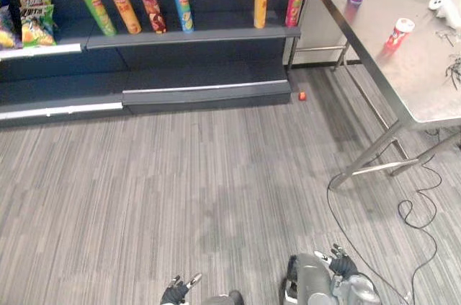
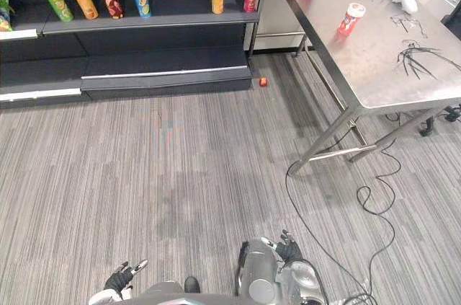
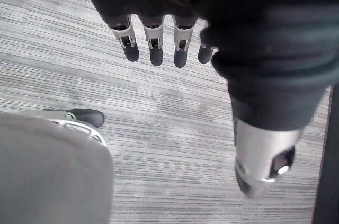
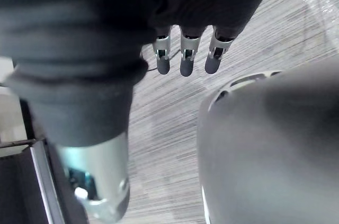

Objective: Put the gum and the chips on the shelf.

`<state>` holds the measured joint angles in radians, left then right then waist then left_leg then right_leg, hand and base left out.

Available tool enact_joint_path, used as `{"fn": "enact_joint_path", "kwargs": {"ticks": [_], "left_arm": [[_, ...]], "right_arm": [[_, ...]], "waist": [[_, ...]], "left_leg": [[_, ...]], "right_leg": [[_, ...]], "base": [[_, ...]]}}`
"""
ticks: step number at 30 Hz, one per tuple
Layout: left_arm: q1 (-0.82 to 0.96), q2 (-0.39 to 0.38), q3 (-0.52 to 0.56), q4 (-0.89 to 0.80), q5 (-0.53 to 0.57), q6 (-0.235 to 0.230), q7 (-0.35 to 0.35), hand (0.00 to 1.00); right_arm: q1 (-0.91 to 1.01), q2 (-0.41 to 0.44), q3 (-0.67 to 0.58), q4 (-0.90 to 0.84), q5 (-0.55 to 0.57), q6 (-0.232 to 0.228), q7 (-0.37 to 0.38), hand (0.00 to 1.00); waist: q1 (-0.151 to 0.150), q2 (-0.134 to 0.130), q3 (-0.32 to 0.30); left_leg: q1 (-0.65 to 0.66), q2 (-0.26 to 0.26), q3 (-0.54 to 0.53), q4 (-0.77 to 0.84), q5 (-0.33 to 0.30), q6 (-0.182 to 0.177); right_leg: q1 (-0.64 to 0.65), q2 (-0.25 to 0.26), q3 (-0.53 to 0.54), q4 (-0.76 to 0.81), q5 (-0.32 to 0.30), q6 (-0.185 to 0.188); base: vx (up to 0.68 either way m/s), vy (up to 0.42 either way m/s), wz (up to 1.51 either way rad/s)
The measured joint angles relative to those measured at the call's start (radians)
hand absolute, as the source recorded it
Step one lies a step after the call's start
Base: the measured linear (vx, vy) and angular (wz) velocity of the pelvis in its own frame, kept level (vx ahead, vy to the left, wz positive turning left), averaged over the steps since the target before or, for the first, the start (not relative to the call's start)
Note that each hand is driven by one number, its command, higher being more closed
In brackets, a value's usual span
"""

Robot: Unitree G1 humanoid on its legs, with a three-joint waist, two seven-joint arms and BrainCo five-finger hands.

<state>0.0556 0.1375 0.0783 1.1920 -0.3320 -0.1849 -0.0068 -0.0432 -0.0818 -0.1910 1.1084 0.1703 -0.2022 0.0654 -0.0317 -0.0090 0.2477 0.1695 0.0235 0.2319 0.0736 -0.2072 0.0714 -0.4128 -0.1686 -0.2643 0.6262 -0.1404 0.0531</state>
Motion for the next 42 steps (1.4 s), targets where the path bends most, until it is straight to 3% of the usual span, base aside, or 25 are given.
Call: {"fn": "enact_joint_path", "kwargs": {"ticks": [2, 3, 5, 6, 7, 9, 11, 12, 13, 15, 18, 20, 22, 24, 25, 27, 29, 30, 31, 32, 34, 37, 39, 40, 42], "left_arm": [[-0.013, -0.006, 0.000, 0.001, 0.001, -0.001, -0.001, 0.00], [-0.015, -0.010, 0.003, -0.001, 0.001, -0.002, -0.001, 0.00], [-0.010, -0.010, 0.020, 0.002, 0.001, -0.002, 0.000, 0.00], [-0.011, -0.022, 0.038, 0.011, 0.003, -0.001, -0.001, 0.00], [-0.013, -0.051, 0.052, 0.030, 0.004, -0.001, -0.003, 0.00], [-0.024, -0.079, 0.056, 0.030, 0.025, -0.002, -0.008, 0.00], [-0.038, -0.093, 0.055, 0.029, 0.035, 0.000, -0.016, 0.00], [-0.044, -0.096, 0.055, 0.028, 0.035, 0.000, -0.019, 0.00], [-0.052, -0.090, 0.055, 0.028, 0.038, 0.004, -0.023, 0.00], [-0.054, -0.090, 0.070, 0.026, 0.020, 0.001, -0.033, 0.00], [-0.055, -0.098, 0.131, 0.018, -0.022, -0.001, -0.037, 0.00], [-0.053, -0.098, 0.161, 0.018, -0.030, -0.001, -0.033, 0.00], [-0.054, -0.099, 0.164, 0.017, -0.072, -0.001, -0.036, 0.00], [-0.053, -0.101, 0.167, 0.017, -0.088, 0.000, -0.036, 0.00], [-0.051, -0.105, 0.181, 0.017, -0.088, 0.000, -0.035, 0.00], [-0.046, -0.119, 0.224, 0.008, -0.088, 0.000, -0.036, 0.00], [-0.035, -0.124, 0.247, -0.002, -0.088, 0.002, -0.037, 0.00], [-0.024, -0.113, 0.259, -0.001, -0.090, 0.002, -0.040, 0.00], [-0.016, -0.107, 0.260, -0.001, -0.090, 0.003, -0.041, 0.00], [0.006, -0.077, 0.255, 0.003, -0.090, 0.003, -0.039, 0.00], [0.001, -0.037, 0.222, 0.030, -0.089, 0.007, -0.040, 0.00], [-0.013, -0.019, 0.175, 0.073, -0.084, 0.021, -0.036, 0.00], [-0.008, -0.012, 0.135, 0.081, -0.084, 0.022, -0.031, 0.00], [-0.003, -0.008, 0.097, 0.081, -0.084, 0.023, -0.027, 0.00], [-0.003, -0.008, 0.047, 0.079, -0.081, 0.022, -0.021, 0.00]], "right_arm": [[0.000, 0.000, 0.000, -0.002, -0.002, -0.001, -0.010, 0.00], [-0.001, 0.000, 0.000, -0.002, -0.007, 0.000, -0.015, 0.00], [-0.001, 0.001, 0.001, -0.002, -0.017, 0.001, -0.013, 0.00], [-0.010, -0.015, 0.000, -0.006, -0.025, 0.001, -0.012, 0.00], [-0.014, -0.028, 0.000, -0.009, -0.047, -0.002, -0.012, 0.00], [-0.015, -0.051, 0.003, -0.006, -0.057, 0.003, -0.012, 0.00], [-0.010, -0.061, 0.006, 0.009, -0.058, 0.010, -0.012, 0.00], [-0.003, -0.069, 0.009, 0.011, -0.058, 0.017, -0.012, 0.00], [0.016, -0.079, 0.038, 0.020, -0.059, 0.022, -0.011, 0.00], [0.036, -0.088, 0.052, 0.050, -0.059, 0.025, -0.011, 0.00], [0.065, -0.085, 0.047, 0.052, -0.055, 0.026, -0.012, 0.00], [0.057, -0.084, 0.041, 0.047, -0.051, 0.025, -0.012, 0.00], [0.062, -0.081, 0.034, 0.047, -0.050, 0.024, -0.012, 0.00], [0.069, -0.076, 0.020, 0.046, -0.049, 0.024, -0.012, 0.00], [0.084, -0.073, 0.019, 0.044, -0.050, 0.024, -0.012, 0.00], [0.093, -0.074, 0.019, 0.044, -0.050, 0.024, -0.013, 0.00], [0.107, -0.073, 0.008, 0.044, -0.052, 0.024, -0.012, 0.00], [0.112, -0.063, -0.012, 0.049, -0.053, 0.026, -0.012, 0.00], [0.111, -0.054, -0.025, 0.053, -0.053, 0.027, -0.011, 0.00], [0.110, -0.020, -0.040, 0.069, -0.053, 0.026, -0.009, 0.00], [0.109, 0.010, -0.065, 0.078, -0.053, 0.025, 0.004, 0.00], [0.106, 0.015, -0.096, 0.086, -0.050, 0.027, 0.010, 0.00], [0.091, 0.012, -0.096, 0.085, -0.049, 0.027, 0.010, 0.00], [0.080, 0.011, -0.095, 0.085, -0.037, 0.026, 0.010, 0.00], [0.074, 0.008, -0.075, 0.076, -0.030, 0.022, 0.008, 0.00]], "waist": [[-0.002, 0.002, 0.001], [-0.008, 0.000, 0.001], [-0.014, -0.015, -0.003], [-0.014, 0.003, 0.001], [-0.017, 0.040, -0.012], [-0.015, 0.072, -0.015], [-0.016, 0.082, -0.021], [-0.020, 0.085, -0.021], [-0.018, 0.088, -0.018], [-0.013, 0.091, -0.018], [0.012, 0.075, -0.012], [0.020, 0.078, -0.013], [0.031, 0.077, -0.012], [0.033, 0.074, -0.012], [0.033, 0.069, -0.015], [0.034, 0.070, -0.015], [0.035, 0.076, -0.022], [0.041, 0.072, -0.041], [0.042, 0.055, -0.058], [0.048, 0.007, -0.099], [0.030, -0.037, -0.138], [0.038, -0.036, -0.149], [0.039, -0.025, -0.142], [0.036, -0.009, -0.132], [0.032, 0.001, -0.125]], "left_leg": [[0.026, 0.017, -0.010, -0.009, -0.017, -0.025], [0.050, 0.029, -0.030, -0.020, -0.040, -0.057], [0.107, 0.034, -0.057, -0.040, -0.073, -0.097], [0.149, 0.061, -0.056, -0.042, -0.085, -0.110], [0.153, 0.099, -0.052, -0.018, -0.068, -0.131], [0.127, 0.148, -0.055, 0.085, -0.023, -0.180], [0.035, 0.187, -0.087, 0.291, 0.065, -0.225], [-0.023, 0.204, -0.118, 0.419, 0.149, -0.243], [-0.103, 0.224, -0.148, 0.594, 0.283, -0.243], [-0.204, 0.272, -0.112, 0.854, 0.238, -0.263], [-0.301, 0.276, 0.008, 0.930, 0.102, -0.215], [-0.389, 0.252, 0.043, 0.792, 0.041, -0.198], [-0.425, 0.228, 0.037, 0.592, 0.038, -0.190], [-0.427, 0.188, 0.001, 0.330, 0.060, -0.187], [-0.423, 0.159, -0.040, 0.155, 0.111, -0.198], [-0.443, 0.151, -0.093, 0.033, 0.146, -0.201], [-0.464, 0.167, -0.107, 0.013, 0.149, -0.198], [-0.464, 0.171, -0.097, 0.062, 0.243, -0.193], [-0.466, 0.160, -0.083, 0.088, 0.264, -0.184], [-0.483, 0.137, -0.047, 0.131, 0.246, -0.162], [-0.495, 0.109, -0.013, 0.178, 0.190, -0.133], [-0.430, 0.102, 0.083, 0.176, 0.149, -0.071], [-0.365, 0.106, 0.138, 0.158, 0.136, -0.049], [-0.298, 0.107, 0.173, 0.135, 0.121, -0.038], [-0.193, 0.105, 0.209, 0.081, 0.106, -0.039]], "right_leg": [[-0.002, 0.014, -0.001, -0.298, 0.072, 0.018], [0.005, 0.007, 0.003, -0.474, 0.152, 0.029], [0.003, -0.023, 0.016, -0.569, 0.185, 0.043], [-0.002, -0.009, 0.010, -0.493, 0.286, 0.025], [-0.021, 0.015, 0.005, -0.418, 0.284, 0.018], [-0.021, 0.053, -0.009, -0.350, 0.219, -0.065], [0.002, 0.080, -0.016, -0.328, 0.161, -0.081], [0.029, 0.090, -0.020, -0.331, 0.142, -0.084], [0.082, 0.105, -0.020, -0.349, 0.116, -0.102], [0.176, 0.127, -0.014, -0.381, 0.085, -0.118], [0.325, 0.138, 0.043, -0.446, 0.043, -0.128], [0.385, 0.139, 0.095, -0.485, 0.028, -0.117], [0.419, 0.137, 0.138, -0.506, 0.017, -0.102], [0.457, 0.125, 0.168, -0.516, -0.007, -0.079], [0.479, 0.115, 0.186, -0.516, -0.031, -0.061], [0.510, 0.109, 0.216, -0.515, -0.070, -0.033], [0.543, 0.106, 0.252, -0.509, -0.115, -0.001], [0.563, 0.087, 0.310, -0.497, -0.158, 0.020], [0.563, 0.067, 0.333, -0.499, -0.163, 0.013], [0.545, 0.032, 0.379, -0.497, -0.149, 0.011], [0.493, -0.003, 0.407, -0.454, -0.062, 0.032], [0.403, -0.010, 0.498, -0.288, 0.051, 0.034], [0.334, -0.009, 0.484, -0.143, 0.120, 0.048], [0.288, -0.010, 0.427, -0.005, 0.131, 0.059], [0.242, -0.031, 0.255, 0.132, 0.105, 0.019]], "base": [[0.44, -0.184, 0.53], [0.39, -0.191, 0.57], [0.52, -0.290, 0.45], [0.69, -0.395, 0.13], [0.59, -0.346, -0.04], [0.61, -0.411, -0.18], [0.60, -0.401, -0.15], [0.43, -0.216, -0.06], [0.52, -0.216, -0.10], [0.50, -0.179, -0.20], [0.44, -0.115, -0.44], [0.36, -0.014, -0.65], [0.33, 0.068, -0.72], [0.41, 0.163, -0.52], [0.32, 0.165, -0.30], [0.37, 0.233, -0.45], [0.52, 0.429, -0.71], [0.61, 0.530, -0.90], [0.63, 0.488, -1.18], [0.43, 0.265, -0.80], [0.51, 0.292, -0.47], [0.45, 0.286, -0.66], [0.29, 0.204, -0.91], [0.24, 0.167, -0.91], [0.24, 0.130, -0.77]]}}
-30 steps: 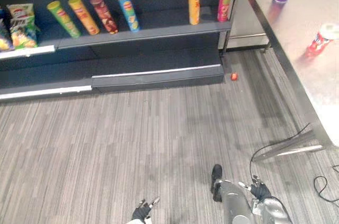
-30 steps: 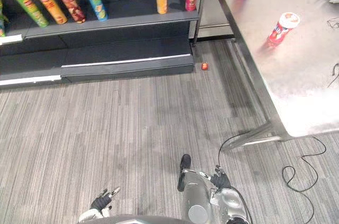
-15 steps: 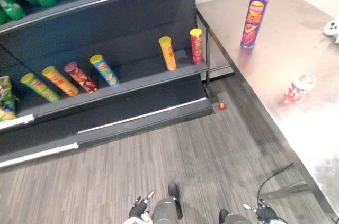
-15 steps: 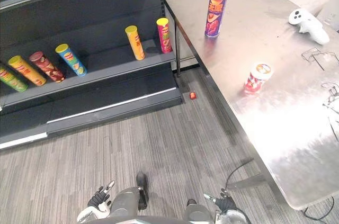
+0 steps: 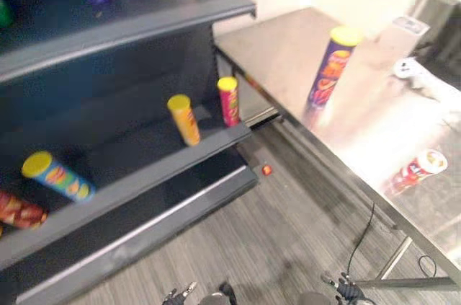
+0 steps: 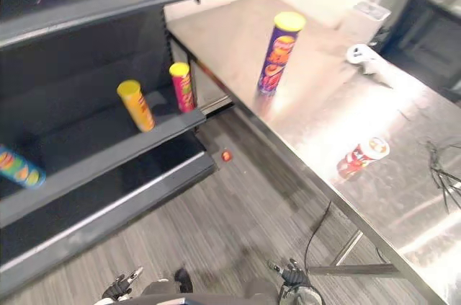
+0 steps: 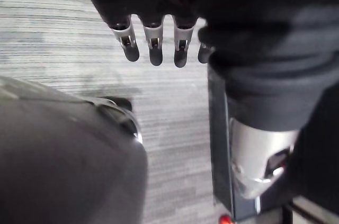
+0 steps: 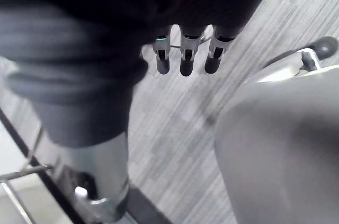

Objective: Put the gum and the chips on the shelf.

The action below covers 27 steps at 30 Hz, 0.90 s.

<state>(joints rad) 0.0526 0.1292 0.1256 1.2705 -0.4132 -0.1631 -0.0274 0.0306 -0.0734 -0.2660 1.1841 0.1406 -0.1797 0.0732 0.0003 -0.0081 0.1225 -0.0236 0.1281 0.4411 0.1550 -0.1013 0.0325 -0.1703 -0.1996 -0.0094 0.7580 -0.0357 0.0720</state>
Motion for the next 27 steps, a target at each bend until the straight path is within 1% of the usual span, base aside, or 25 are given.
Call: {"fn": "enact_joint_path", "kwargs": {"ticks": [1, 2, 3, 4, 5, 6, 7, 8, 9, 10, 11, 13, 14, 16, 18, 19, 20, 21, 22, 23, 24, 25, 26, 27], "left_arm": [[-0.007, -0.003, -0.014, 0.000, 0.004, 0.000, 0.002, 0.00], [-0.014, -0.005, -0.020, 0.000, 0.004, 0.000, 0.002, 0.00], [-0.017, -0.007, -0.022, 0.000, 0.004, 0.000, 0.002, 0.00], [-0.017, -0.014, -0.019, 0.000, 0.006, 0.000, 0.002, 0.00], [-0.017, -0.014, -0.019, 0.000, 0.013, 0.001, 0.001, 0.00], [-0.017, -0.012, -0.018, -0.001, 0.033, 0.000, 0.001, 0.00], [-0.021, -0.013, -0.017, 0.001, 0.044, 0.000, 0.001, 0.00], [-0.023, -0.024, -0.019, 0.001, 0.051, 0.001, -0.001, 0.00], [-0.027, -0.034, -0.021, 0.000, 0.069, 0.001, -0.002, 0.00], [-0.041, -0.049, -0.021, 0.000, 0.075, 0.002, -0.002, 0.00], [-0.052, -0.052, -0.025, 0.000, 0.084, 0.005, -0.008, 0.00], [-0.053, -0.053, -0.032, -0.002, 0.084, 0.008, -0.018, 0.00], [-0.054, -0.050, -0.031, -0.004, 0.093, 0.010, -0.021, 0.00], [-0.053, -0.049, -0.029, -0.015, 0.105, 0.012, -0.021, 0.00], [-0.049, -0.048, -0.016, -0.021, 0.104, 0.014, -0.020, 0.00], [-0.049, -0.048, -0.002, -0.022, 0.103, 0.014, -0.019, 0.00], [-0.049, -0.044, 0.001, -0.023, 0.103, 0.014, -0.018, 0.00], [-0.049, -0.037, 0.005, -0.026, 0.102, 0.013, -0.017, 0.00], [-0.046, -0.041, 0.023, -0.033, 0.101, 0.013, -0.015, 0.00], [-0.043, -0.048, 0.033, -0.038, 0.100, 0.013, -0.015, 0.00], [-0.036, -0.053, 0.042, -0.042, 0.097, 0.012, -0.013, 0.00], [-0.035, -0.058, 0.047, -0.043, 0.073, 0.010, -0.013, 0.00], [-0.031, -0.064, 0.067, -0.043, 0.061, 0.010, -0.012, 0.00], [-0.030, -0.066, 0.073, -0.043, 0.061, 0.009, -0.013, 0.00]], "right_arm": [[-0.003, -0.001, 0.014, -0.012, 0.001, -0.001, 0.001, 0.00], [-0.013, 0.003, 0.036, -0.012, 0.000, -0.001, 0.000, 0.00], [-0.017, 0.006, 0.040, -0.012, 0.001, 0.000, 0.001, 0.00], [-0.021, 0.006, 0.040, -0.012, 0.000, -0.001, 0.000, 0.00], [-0.021, 0.006, 0.040, -0.012, 0.000, -0.001, 0.000, 0.00], [-0.024, 0.005, 0.040, -0.014, 0.000, 0.000, -0.001, 0.00], [-0.029, 0.005, 0.040, -0.011, -0.002, 0.001, -0.002, 0.00], [-0.030, 0.000, 0.041, -0.012, -0.005, 0.000, -0.002, 0.00], [-0.035, -0.005, 0.039, -0.020, -0.003, -0.003, -0.002, 0.00], [-0.038, -0.007, 0.039, -0.030, -0.004, -0.003, -0.002, 0.00], [-0.038, -0.008, 0.040, -0.029, -0.007, 0.000, -0.002, 0.00], [-0.031, -0.007, 0.040, -0.029, -0.012, 0.000, -0.001, 0.00], [-0.025, -0.007, 0.041, -0.029, -0.017, 0.001, -0.001, 0.00], [-0.023, -0.007, 0.041, -0.029, -0.021, 0.002, -0.001, 0.00], [-0.024, -0.005, 0.045, -0.029, -0.023, 0.003, 0.000, 0.00], [-0.023, -0.003, 0.060, -0.028, -0.023, 0.005, 0.000, 0.00], [-0.022, -0.003, 0.069, -0.028, -0.023, 0.005, 0.000, 0.00], [-0.021, -0.006, 0.080, -0.028, -0.022, 0.005, 0.000, 0.00], [-0.016, -0.011, 0.079, -0.030, -0.021, 0.004, 0.001, 0.00], [-0.016, -0.018, 0.079, -0.030, -0.021, 0.003, 0.000, 0.00], [-0.013, -0.033, 0.078, -0.030, -0.020, 0.002, 0.000, 0.00], [-0.010, -0.039, 0.076, -0.029, -0.018, 0.003, -0.001, 0.00], [-0.007, -0.051, 0.067, -0.022, -0.004, 0.006, -0.001, 0.00], [-0.005, -0.053, 0.053, -0.015, 0.001, 0.006, 0.000, 0.00]], "waist": [[-0.002, 0.007, 0.001], [-0.002, 0.006, 0.003], [-0.002, 0.002, 0.005], [-0.004, 0.003, 0.006], [-0.007, 0.003, 0.006], [-0.011, -0.003, 0.009], [-0.011, 0.000, 0.012], [-0.018, 0.022, 0.015], [-0.030, 0.028, 0.023], [-0.034, 0.034, 0.039], [-0.030, 0.031, 0.050], [-0.029, 0.035, 0.046], [-0.028, 0.025, 0.046], [-0.025, 0.023, 0.045], [-0.023, 0.014, 0.040], [-0.022, 0.003, 0.038], [-0.022, -0.002, 0.036], [-0.021, -0.006, 0.036], [-0.022, 0.007, 0.039], [-0.021, 0.020, 0.039], [-0.021, 0.035, 0.043], [-0.020, 0.041, 0.044], [-0.016, 0.041, 0.045], [-0.017, 0.040, 0.045]], "left_leg": [[0.058, 0.000, 0.026, -0.046, -0.013, -0.013], [0.097, -0.002, 0.048, -0.084, -0.033, -0.031], [0.105, -0.003, 0.063, -0.084, -0.036, -0.034], [0.116, -0.001, 0.084, -0.083, -0.047, -0.049], [0.121, -0.001, 0.093, -0.083, -0.054, -0.051], [0.132, -0.007, 0.107, -0.086, -0.063, -0.069], [0.143, -0.003, 0.114, -0.101, -0.054, -0.090], [0.151, -0.001, 0.130, -0.123, -0.041, -0.103], [0.152, -0.006, 0.135, -0.140, -0.033, -0.109], [0.169, -0.013, 0.145, -0.156, -0.025, -0.115], [0.191, -0.010, 0.145, -0.164, -0.023, -0.119], [0.209, -0.005, 0.135, -0.171, -0.023, -0.120], [0.215, -0.004, 0.126, -0.171, -0.023, -0.120], [0.215, 0.002, 0.128, -0.165, -0.023, -0.121], [0.194, 0.004, 0.137, -0.113, -0.029, -0.133], [0.164, 0.012, 0.157, -0.024, -0.038, -0.145], [0.144, 0.023, 0.165, 0.042, -0.043, -0.153], [0.102, 0.055, 0.182, 0.189, -0.048, -0.158], [0.058, 0.111, 0.174, 0.353, -0.047, -0.158], [0.038, 0.143, 0.168, 0.434, -0.044, -0.153], [-0.001, 0.182, 0.124, 0.564, -0.020, -0.142], [-0.028, 0.182, 0.067, 0.617, -0.013, -0.136], [-0.030, 0.161, 0.027, 0.596, -0.061, -0.136], [-0.032, 0.155, 0.019, 0.577, -0.082, -0.138]], "right_leg": [[-0.015, -0.016, -0.140, 0.025, -0.028, -0.041], [-0.037, -0.026, -0.239, 0.010, -0.074, -0.035], [-0.044, -0.030, -0.276, -0.013, -0.089, -0.037], [-0.054, -0.032, -0.352, -0.097, -0.093, -0.042], [-0.052, -0.032, -0.383, -0.156, -0.089, -0.037], [-0.035, -0.028, -0.452, -0.280, -0.071, -0.033], [-0.003, -0.007, -0.485, -0.333, -0.076, -0.039], [0.007, 0.010, -0.511, -0.372, -0.077, -0.042], [0.007, 0.014, -0.526, -0.386, -0.086, -0.056], [0.014, 0.021, -0.527, -0.396, -0.096, -0.073], [0.039, 0.036, -0.528, -0.419, -0.098, -0.076], [0.083, 0.058, -0.531, -0.478, -0.098, -0.076], [0.115, 0.077, -0.532, -0.540, -0.091, -0.066], [0.140, 0.096, -0.527, -0.609, -0.060, -0.058], [0.142, 0.097, -0.503, -0.652, -0.046, -0.047], [0.142, 0.088, -0.475, -0.672, -0.040, -0.045], [0.142, 0.084, -0.458, -0.679, -0.041, -0.045], [0.145, 0.081, -0.412, -0.690, -0.041, -0.044], [0.157, 0.091, -0.374, -0.698, -0.041, -0.044], [0.164, 0.102, -0.358, -0.701, -0.039, -0.047], [0.179, 0.121, -0.316, -0.702, -0.036, -0.057], [0.188, 0.121, -0.286, -0.702, -0.034, -0.063], [0.195, 0.112, -0.232, -0.703, -0.034, -0.063], [0.195, 0.106, -0.208, -0.704, -0.034, -0.063]], "base": [[0.18, 0.056, -0.66], [0.16, 0.016, -0.62], [0.15, -0.036, -0.62], [0.14, -0.059, -0.43], [0.15, -0.105, -0.50], [0.18, -0.125, -0.48], [0.19, -0.127, -0.58], [0.17, -0.104, -0.45], [0.13, -0.078, -0.34], [0.14, -0.097, -0.30], [0.10, -0.079, -0.25], [0.06, -0.051, -0.01], [0.05, -0.035, 0.05], [0.01, 0.017, -0.05], [-0.03, 0.041, -0.26], [-0.02, 0.013, -0.44], [-0.02, -0.002, -0.72], [0.02, -0.033, -0.89], [0.04, -0.028, -0.97], [0.10, 0.018, -1.02], [0.12, 0.065, -0.95], [0.19, 0.120, -1.19], [0.20, 0.139, -1.00], [0.23, 0.170, -1.11]]}}
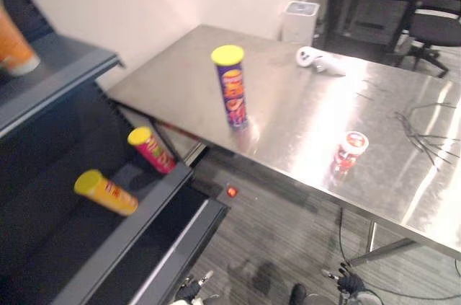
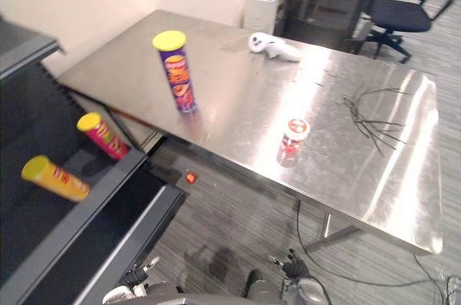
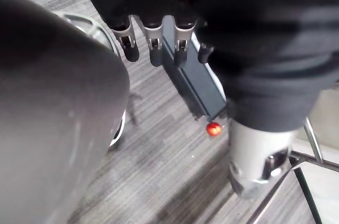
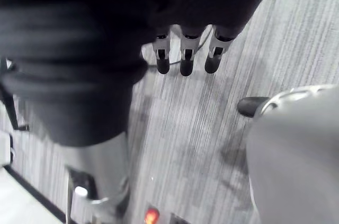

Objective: Put the gum and the chips on the shelf.

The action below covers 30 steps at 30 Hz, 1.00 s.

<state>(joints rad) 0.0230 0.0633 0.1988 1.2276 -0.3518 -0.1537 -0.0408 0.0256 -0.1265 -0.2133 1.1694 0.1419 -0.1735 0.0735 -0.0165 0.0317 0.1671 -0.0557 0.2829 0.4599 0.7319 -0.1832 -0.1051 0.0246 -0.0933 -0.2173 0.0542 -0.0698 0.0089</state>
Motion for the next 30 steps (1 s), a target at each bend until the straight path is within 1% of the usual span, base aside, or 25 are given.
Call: {"fn": "enact_joint_path", "kwargs": {"ticks": [1, 2, 3, 4, 5, 6, 7, 8, 9, 10, 11, 12, 13, 14, 15, 16, 17, 18, 20, 21, 22, 24, 26, 29, 30], "left_arm": [[0.000, -0.001, 0.005, 0.000, 0.000, -0.001, -0.002, 0.00], [0.001, 0.000, 0.006, -0.002, 0.000, -0.005, -0.004, 0.00], [0.001, 0.000, 0.006, -0.002, 0.000, -0.007, -0.004, 0.00], [0.001, -0.001, 0.006, -0.001, 0.000, -0.011, -0.004, 0.00], [0.002, -0.003, 0.006, 0.000, 0.000, -0.011, -0.003, 0.00], [0.003, -0.007, 0.006, 0.001, 0.000, -0.011, -0.004, 0.00], [0.010, -0.020, 0.007, 0.002, 0.000, -0.011, -0.004, 0.00], [0.011, -0.019, 0.024, 0.000, -0.007, -0.012, -0.004, 0.00], [0.012, -0.004, 0.023, 0.000, -0.007, -0.012, -0.003, 0.00], [0.013, -0.001, 0.024, 0.001, -0.007, -0.012, -0.003, 0.00], [0.016, 0.011, 0.024, -0.002, -0.008, -0.011, -0.004, 0.00], [0.020, 0.015, 0.022, -0.001, -0.008, -0.011, -0.003, 0.00], [0.024, 0.017, 0.009, 0.006, -0.008, -0.012, -0.002, 0.00], [0.025, 0.018, 0.000, 0.010, -0.008, -0.011, -0.002, 0.00], [0.024, 0.018, -0.006, 0.017, 0.001, -0.012, -0.002, 0.00], [0.026, 0.018, -0.006, 0.026, 0.002, -0.012, -0.002, 0.00], [0.026, 0.018, -0.007, 0.031, 0.004, -0.012, -0.002, 0.00], [0.026, 0.013, -0.016, 0.039, 0.004, -0.012, -0.002, 0.00], [0.025, 0.010, -0.035, 0.044, 0.009, -0.013, -0.002, 0.00], [0.025, 0.010, -0.038, 0.044, 0.018, -0.014, -0.002, 0.00], [0.025, 0.010, -0.041, 0.046, 0.021, -0.014, -0.002, 0.00], [0.023, 0.007, -0.048, 0.056, 0.023, -0.015, -0.003, 0.00], [0.022, 0.006, -0.047, 0.060, 0.023, -0.021, -0.004, 0.00], [0.023, 0.011, -0.044, 0.063, 0.023, -0.027, -0.006, 0.00], [0.023, 0.014, -0.040, 0.063, 0.023, -0.032, -0.006, 0.00]], "right_arm": [[0.008, -0.002, -0.035, 0.017, 0.024, 0.000, 0.000, 0.00], [0.022, -0.005, -0.072, 0.033, 0.036, 0.003, 0.000, 0.00], [0.026, -0.005, -0.079, 0.035, 0.036, 0.003, 0.000, 0.00], [0.039, -0.008, -0.104, 0.046, 0.037, 0.006, -0.001, 0.00], [0.047, -0.013, -0.115, 0.060, 0.041, 0.011, -0.001, 0.00], [0.053, -0.015, -0.120, 0.061, 0.053, 0.012, -0.001, 0.00], [0.063, -0.021, -0.130, 0.061, 0.057, 0.012, -0.001, 0.00], [0.070, -0.008, -0.134, 0.065, 0.057, 0.018, -0.004, 0.00], [0.080, 0.018, -0.132, 0.063, 0.056, 0.018, 0.001, 0.00], [0.086, 0.028, -0.134, 0.064, 0.056, 0.018, 0.000, 0.00], [0.096, 0.040, -0.134, 0.065, 0.056, 0.018, 0.000, 0.00], [0.096, 0.043, -0.136, 0.065, 0.057, 0.018, -0.001, 0.00], [0.098, 0.048, -0.147, 0.064, 0.058, 0.017, -0.002, 0.00], [0.099, 0.050, -0.154, 0.064, 0.058, 0.017, -0.002, 0.00], [0.102, 0.055, -0.176, 0.064, 0.065, 0.017, -0.002, 0.00], [0.104, 0.055, -0.191, 0.065, 0.069, 0.017, -0.002, 0.00], [0.103, 0.054, -0.203, 0.064, 0.076, 0.016, -0.002, 0.00], [0.102, 0.052, -0.225, 0.065, 0.101, 0.015, -0.003, 0.00], [0.101, 0.049, -0.262, 0.069, 0.117, 0.015, -0.008, 0.00], [0.096, 0.046, -0.282, 0.079, 0.135, 0.016, -0.009, 0.00], [0.094, 0.045, -0.299, 0.087, 0.137, 0.016, -0.011, 0.00], [0.094, 0.044, -0.333, 0.103, 0.143, 0.017, -0.017, 0.00], [0.095, 0.044, -0.371, 0.116, 0.147, 0.020, -0.022, 0.00], [0.094, 0.046, -0.417, 0.126, 0.185, 0.020, -0.022, 0.00], [0.094, 0.046, -0.452, 0.126, 0.191, 0.020, -0.021, 0.00]], "waist": [[-0.002, -0.003, 0.000], [-0.001, -0.008, 0.002], [-0.002, -0.008, 0.002], [-0.003, -0.008, 0.002], [-0.007, -0.005, 0.001], [-0.007, 0.002, -0.003], [-0.007, 0.026, -0.012], [-0.010, 0.014, -0.017], [-0.014, -0.012, -0.026], [-0.010, -0.024, -0.027], [-0.007, -0.041, -0.034], [-0.011, -0.046, -0.038], [-0.012, -0.041, -0.047], [-0.012, -0.036, -0.052], [-0.012, -0.037, -0.062], [-0.010, -0.029, -0.074], [-0.012, -0.029, -0.079], [-0.012, -0.017, -0.088], [-0.012, -0.014, -0.092], [-0.012, -0.006, -0.097], [-0.012, -0.014, -0.095], [-0.014, -0.015, -0.102], [-0.014, -0.021, -0.106], [-0.013, -0.031, -0.111], [-0.013, -0.036, -0.114]], "left_leg": [[-0.013, -0.014, -0.025, -0.057, -0.028, 0.001], [-0.015, -0.031, -0.049, -0.181, -0.030, -0.002], [-0.015, -0.036, -0.056, -0.207, -0.030, -0.003], [-0.016, -0.058, -0.097, -0.334, -0.019, -0.012], [-0.009, -0.083, -0.151, -0.469, 0.017, -0.014], [-0.007, -0.088, -0.184, -0.535, 0.047, -0.016], [-0.006, -0.084, -0.237, -0.616, 0.110, -0.024], [0.008, -0.113, -0.235, -0.617, 0.141, -0.034], [0.015, -0.140, -0.219, -0.624, 0.120, -0.024], [0.023, -0.152, -0.206, -0.624, 0.113, -0.013], [0.032, -0.173, -0.187, -0.623, 0.102, 0.004], [0.045, -0.188, -0.175, -0.626, 0.096, 0.014], [0.058, -0.200, -0.165, -0.631, 0.088, 0.020], [0.064, -0.202, -0.162, -0.637, 0.086, 0.021], [0.083, -0.205, -0.151, -0.658, 0.086, 0.021], [0.098, -0.206, -0.135, -0.677, 0.086, 0.020], [0.104, -0.207, -0.130, -0.683, 0.086, 0.020], [0.117, -0.206, -0.117, -0.698, 0.087, 0.020], [0.132, -0.205, -0.116, -0.706, 0.087, 0.020], [0.145, -0.203, -0.116, -0.711, 0.087, 0.020], [0.149, -0.201, -0.117, -0.712, 0.086, 0.020], [0.156, -0.200, -0.117, -0.712, 0.086, 0.019], [0.163, -0.199, -0.118, -0.714, 0.082, 0.014], [0.169, -0.203, -0.125, -0.736, 0.080, 0.012], [0.170, -0.206, -0.128, -0.744, 0.081, 0.012]], "right_leg": [[0.000, -0.017, 0.037, -0.001, 0.001, 0.003], [0.005, -0.044, 0.082, 0.000, 0.007, 0.026], [0.005, -0.049, 0.091, -0.001, 0.010, 0.031], [0.005, -0.069, 0.124, -0.004, 0.011, 0.057], [0.003, -0.084, 0.155, -0.006, 0.012, 0.087], [0.002, -0.086, 0.168, -0.008, 0.015, 0.106], [0.000, -0.075, 0.184, -0.019, 0.019, 0.133], [0.019, -0.102, 0.209, -0.039, 0.025, 0.154], [0.020, -0.112, 0.189, -0.036, 0.026, 0.155], [0.020, -0.125, 0.166, -0.036, 0.023, 0.148], [0.020, -0.143, 0.172, -0.035, 0.023, 0.148], [0.023, -0.154, 0.171, -0.034, 0.026, 0.145], [0.024, -0.158, 0.169, -0.035, 0.038, 0.133], [0.024, -0.158, 0.169, -0.035, 0.042, 0.130], [0.024, -0.157, 0.171, -0.035, 0.050, 0.133], [0.019, -0.155, 0.173, -0.037, 0.051, 0.133], [0.019, -0.154, 0.173, -0.038, 0.051, 0.133], [0.016, -0.149, 0.177, -0.039, 0.051, 0.133], [0.017, -0.144, 0.193, -0.047, 0.051, 0.132], [0.019, -0.141, 0.203, -0.053, 0.052, 0.130], [0.018, -0.138, 0.203, -0.053, 0.052, 0.130], [0.018, -0.137, 0.202, -0.053, 0.052, 0.130], [0.018, -0.137, 0.198, -0.055, 0.052, 0.130], [0.014, -0.137, 0.186, -0.061, 0.052, 0.130], [0.013, -0.139, 0.176, -0.070, 0.052, 0.130]], "base": [[0.21, 0.193, -1.11], [0.17, 0.193, -0.96], [0.17, 0.256, -0.86], [0.16, 0.326, -0.70], [0.15, 0.353, -0.76], [0.14, 0.378, -0.66], [0.15, 0.374, -0.57], [0.19, 0.380, -0.49], [0.16, 0.260, -0.36], [0.15, 0.196, -0.31], [0.14, 0.196, -0.30], [0.13, 0.203, -0.34], [0.10, 0.154, -0.22], [0.12, 0.119, -0.23], [0.13, 0.089, -0.26], [0.14, 0.054, -0.29], [0.11, -0.002, -0.35], [0.12, -0.021, -0.34], [0.12, -0.033, -0.42], [0.08, -0.038, -0.40], [0.08, -0.062, -0.38], [0.04, -0.054, -0.20], [0.00, -0.031, -0.14], [-0.06, -0.032, -0.05], [-0.06, -0.026, -0.05]]}}
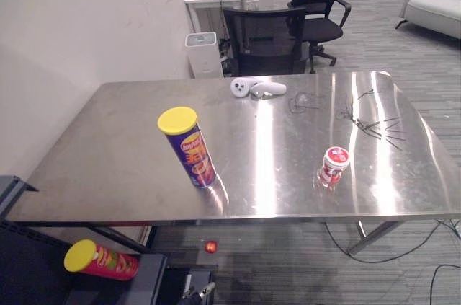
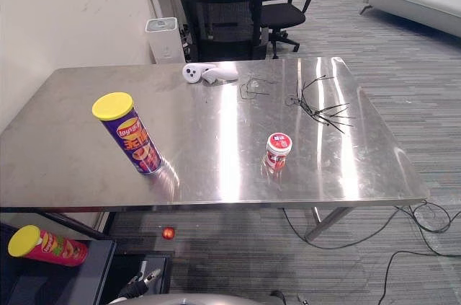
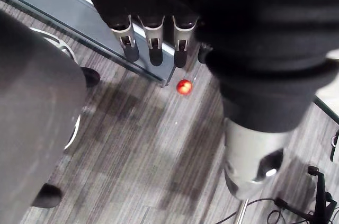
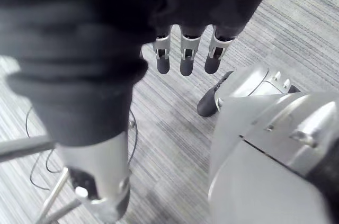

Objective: Put the gum and the chips on the shelf.

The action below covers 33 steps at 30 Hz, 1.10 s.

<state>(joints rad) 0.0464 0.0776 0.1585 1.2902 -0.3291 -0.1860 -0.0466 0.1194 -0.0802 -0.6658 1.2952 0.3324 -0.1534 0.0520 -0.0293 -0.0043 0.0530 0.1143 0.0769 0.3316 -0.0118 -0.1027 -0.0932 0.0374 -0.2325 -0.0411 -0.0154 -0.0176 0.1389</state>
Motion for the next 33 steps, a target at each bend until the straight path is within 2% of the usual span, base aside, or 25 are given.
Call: {"fn": "enact_joint_path", "kwargs": {"ticks": [6, 7, 9, 11, 13, 15, 20, 26, 29, 33], "left_arm": [[0.030, 0.005, 0.046, -0.032, 0.031, -0.001, 0.000, 0.00], [0.036, 0.003, 0.049, -0.034, 0.032, -0.001, 0.000, 0.00], [0.045, 0.000, 0.068, -0.035, 0.033, 0.000, 0.000, 0.00], [0.058, 0.000, 0.088, -0.041, 0.039, 0.000, 0.000, 0.00], [0.069, -0.001, 0.114, -0.042, 0.039, 0.000, 0.000, 0.00], [0.073, -0.008, 0.124, -0.057, 0.039, 0.001, 0.000, 0.00], [0.085, -0.038, 0.129, -0.122, 0.040, 0.001, 0.000, 0.00], [0.107, -0.056, 0.158, -0.157, 0.071, 0.001, -0.003, 0.00], [0.109, -0.060, 0.163, -0.157, 0.075, 0.002, -0.003, 0.00], [0.111, -0.077, 0.166, -0.163, 0.100, 0.002, -0.003, 0.00]], "right_arm": [[-0.016, -0.050, -0.266, -0.035, 0.024, 0.000, -0.022, 0.00], [-0.016, -0.078, -0.311, -0.054, 0.030, 0.000, -0.029, 0.00], [-0.014, -0.110, -0.349, -0.123, 0.030, -0.001, -0.050, 0.00], [-0.012, -0.140, -0.344, -0.205, 0.028, -0.003, -0.068, 0.00], [-0.008, -0.157, -0.283, -0.348, 0.018, -0.009, -0.097, 0.00], [-0.001, -0.163, -0.216, -0.505, 0.011, -0.027, -0.124, 0.00], [0.010, -0.139, -0.072, -0.873, -0.133, -0.035, -0.177, 0.00], [0.030, -0.094, -0.051, -1.006, -0.282, -0.044, -0.176, 0.00], [0.056, -0.092, -0.040, -1.049, -0.298, -0.043, -0.176, 0.00], [0.093, -0.086, -0.032, -1.201, -0.336, -0.048, -0.173, 0.00]], "waist": [[-0.002, -0.023, -0.019], [-0.002, -0.013, -0.032], [-0.003, -0.011, -0.037], [-0.012, -0.008, -0.039], [-0.024, -0.009, -0.040], [-0.023, -0.012, -0.040], [-0.019, -0.015, -0.043], [-0.019, -0.009, -0.049], [-0.020, -0.005, -0.052], [-0.021, 0.002, -0.058]], "left_leg": [[0.012, -0.008, 0.026, -0.044, 0.017, -0.002], [0.014, -0.011, 0.032, -0.059, 0.024, -0.002], [0.017, -0.014, 0.041, -0.070, 0.027, -0.001], [0.024, -0.015, 0.042, -0.079, 0.030, -0.001], [0.029, -0.013, 0.043, -0.083, 0.030, -0.002], [0.028, -0.012, 0.046, -0.083, 0.030, -0.002], [0.028, -0.006, 0.065, -0.083, 0.029, -0.004], [0.035, 0.015, 0.073, -0.083, 0.027, -0.012], [0.035, 0.023, 0.075, -0.083, 0.027, -0.014], [0.039, 0.028, 0.086, -0.083, 0.025, -0.016]], "right_leg": [[-0.029, 0.000, 0.004, -0.003, -0.003, -0.002], [-0.037, 0.000, 0.010, -0.002, -0.004, -0.004], [-0.044, 0.000, 0.019, -0.002, 0.000, 0.003], [-0.042, 0.001, 0.019, -0.002, 0.000, 0.003], [-0.036, 0.003, 0.018, -0.002, 0.000, 0.003], [-0.037, 0.004, 0.019, -0.002, 0.000, 0.003], [-0.049, 0.010, 0.028, 0.006, 0.000, 0.004], [-0.053, 0.030, 0.026, 0.019, 0.001, 0.004], [-0.053, 0.033, 0.026, 0.019, 0.001, 0.004], [-0.053, 0.036, 0.029, 0.019, 0.003, 0.008]], "base": [[-0.06, -0.037, -0.18], [0.00, -0.017, -0.14], [0.01, -0.020, -0.11], [0.01, -0.015, 0.00], [0.03, -0.040, -0.02], [0.02, -0.047, -0.02], [0.00, -0.047, -0.07], [0.00, -0.076, -0.05], [0.00, -0.064, -0.03], [-0.02, -0.059, -0.07]]}}
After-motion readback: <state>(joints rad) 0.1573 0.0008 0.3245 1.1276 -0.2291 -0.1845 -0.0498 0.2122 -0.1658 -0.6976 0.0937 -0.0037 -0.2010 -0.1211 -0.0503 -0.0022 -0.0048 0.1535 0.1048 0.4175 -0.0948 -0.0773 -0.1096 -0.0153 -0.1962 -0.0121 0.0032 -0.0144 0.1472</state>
